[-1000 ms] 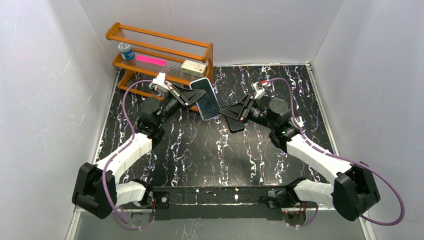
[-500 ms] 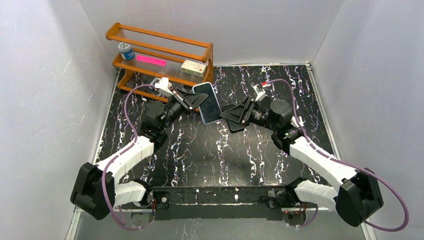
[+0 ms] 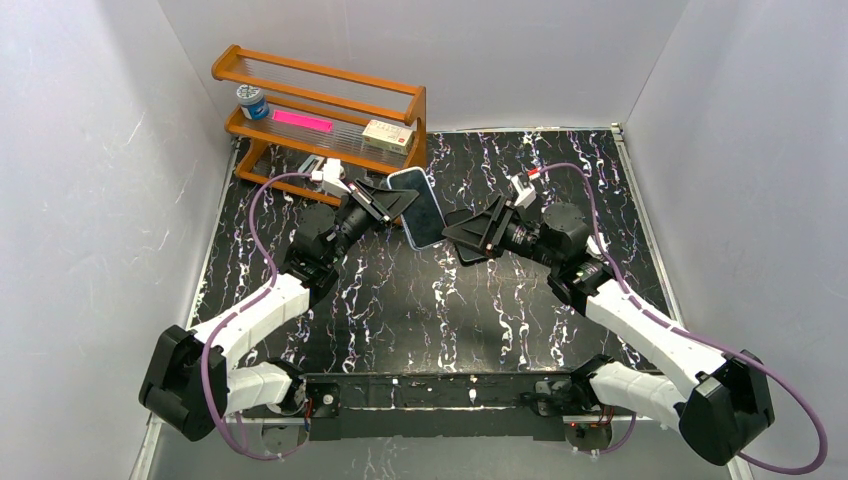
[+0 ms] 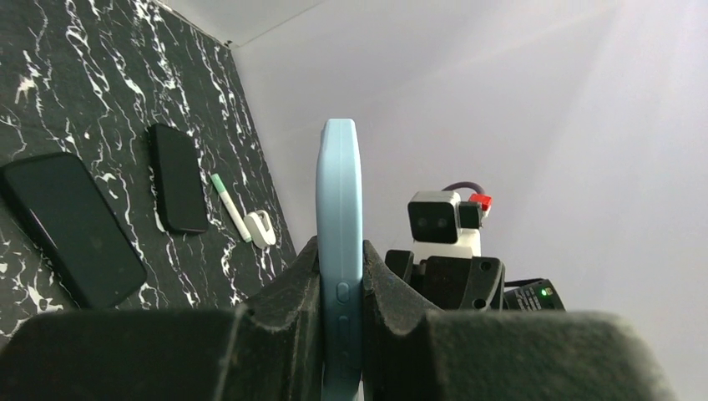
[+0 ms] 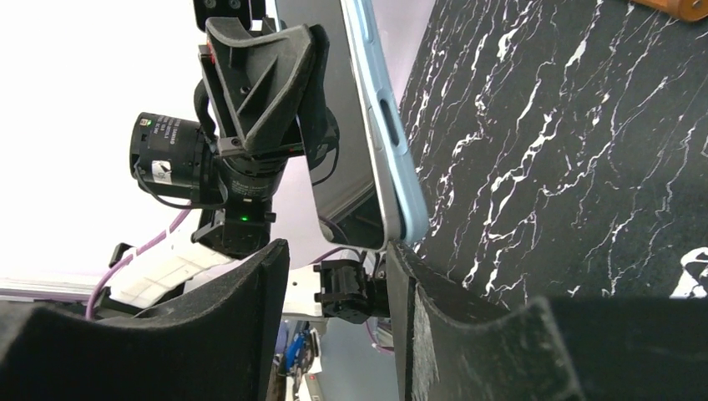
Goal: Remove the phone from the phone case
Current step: Remove the phone case from the phone.
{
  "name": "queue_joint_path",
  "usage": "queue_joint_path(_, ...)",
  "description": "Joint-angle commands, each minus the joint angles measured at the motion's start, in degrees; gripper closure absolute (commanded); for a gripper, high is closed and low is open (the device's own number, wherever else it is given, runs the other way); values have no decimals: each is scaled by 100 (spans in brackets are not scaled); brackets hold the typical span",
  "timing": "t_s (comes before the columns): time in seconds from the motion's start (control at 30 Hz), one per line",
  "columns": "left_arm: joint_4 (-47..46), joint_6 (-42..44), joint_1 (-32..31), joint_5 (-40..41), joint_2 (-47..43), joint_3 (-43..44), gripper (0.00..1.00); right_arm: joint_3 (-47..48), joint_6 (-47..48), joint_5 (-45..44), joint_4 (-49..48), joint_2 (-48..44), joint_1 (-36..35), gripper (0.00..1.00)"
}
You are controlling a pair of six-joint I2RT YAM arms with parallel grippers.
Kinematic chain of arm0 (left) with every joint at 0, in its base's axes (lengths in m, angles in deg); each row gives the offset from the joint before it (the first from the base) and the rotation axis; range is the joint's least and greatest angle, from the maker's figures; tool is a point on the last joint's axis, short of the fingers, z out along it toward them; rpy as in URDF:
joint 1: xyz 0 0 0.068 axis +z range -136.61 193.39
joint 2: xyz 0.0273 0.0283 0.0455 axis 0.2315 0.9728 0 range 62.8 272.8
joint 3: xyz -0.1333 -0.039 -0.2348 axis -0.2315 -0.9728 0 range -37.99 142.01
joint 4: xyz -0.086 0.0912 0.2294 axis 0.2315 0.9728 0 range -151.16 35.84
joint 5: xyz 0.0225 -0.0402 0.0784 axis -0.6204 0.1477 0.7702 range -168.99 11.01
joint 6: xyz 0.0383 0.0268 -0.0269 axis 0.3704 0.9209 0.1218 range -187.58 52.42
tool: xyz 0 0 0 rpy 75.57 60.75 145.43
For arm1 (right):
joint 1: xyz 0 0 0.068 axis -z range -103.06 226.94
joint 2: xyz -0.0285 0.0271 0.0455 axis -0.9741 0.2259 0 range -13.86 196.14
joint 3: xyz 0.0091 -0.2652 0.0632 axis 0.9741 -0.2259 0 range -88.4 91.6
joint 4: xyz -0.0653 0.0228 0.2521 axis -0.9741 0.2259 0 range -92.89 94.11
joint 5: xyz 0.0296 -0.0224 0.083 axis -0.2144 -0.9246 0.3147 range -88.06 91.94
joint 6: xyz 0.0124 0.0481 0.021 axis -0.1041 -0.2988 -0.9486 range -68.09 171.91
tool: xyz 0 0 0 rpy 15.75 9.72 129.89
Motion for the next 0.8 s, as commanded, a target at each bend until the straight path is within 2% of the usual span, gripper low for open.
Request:
queue_joint_path(0.0,-276,39,-33,377,-281,114,100,225,-288,166,-245,-45,-67,46)
queue_joint_path(0.77,-411,-297,-33,148,-420,138,100,118,-495,141,-812,212,-62,46)
